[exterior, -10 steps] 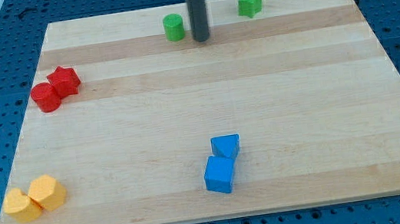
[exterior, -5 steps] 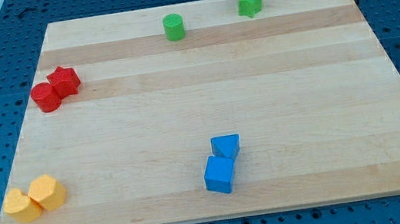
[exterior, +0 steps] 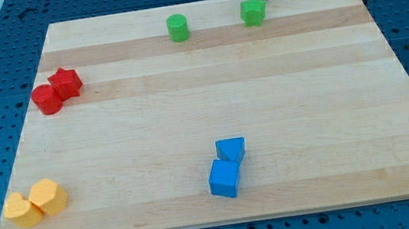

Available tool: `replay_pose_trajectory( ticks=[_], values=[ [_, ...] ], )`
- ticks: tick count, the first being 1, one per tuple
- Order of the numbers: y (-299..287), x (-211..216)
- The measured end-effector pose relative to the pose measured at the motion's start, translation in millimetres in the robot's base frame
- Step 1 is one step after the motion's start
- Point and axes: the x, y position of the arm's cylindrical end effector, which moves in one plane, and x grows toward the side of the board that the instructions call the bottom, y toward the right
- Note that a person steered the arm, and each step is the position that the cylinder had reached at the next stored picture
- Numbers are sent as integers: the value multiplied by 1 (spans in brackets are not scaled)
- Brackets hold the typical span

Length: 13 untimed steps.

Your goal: Push the green star towards down and right

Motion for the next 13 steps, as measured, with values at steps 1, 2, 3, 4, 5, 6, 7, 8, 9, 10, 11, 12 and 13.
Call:
replay_pose_trajectory(
  ticks=[1,2,3,4,5,6,7,8,9,10,11,12,13],
  values=[
    [-6,10],
    [-19,35],
    [-22,44],
    [-45,31],
    [-55,34],
    [-61,52],
    [-61,71],
    [-69,87],
    [-69,101],
    [-62,106],
    [-51,108],
    [-65,125],
    [-63,139]
  ],
)
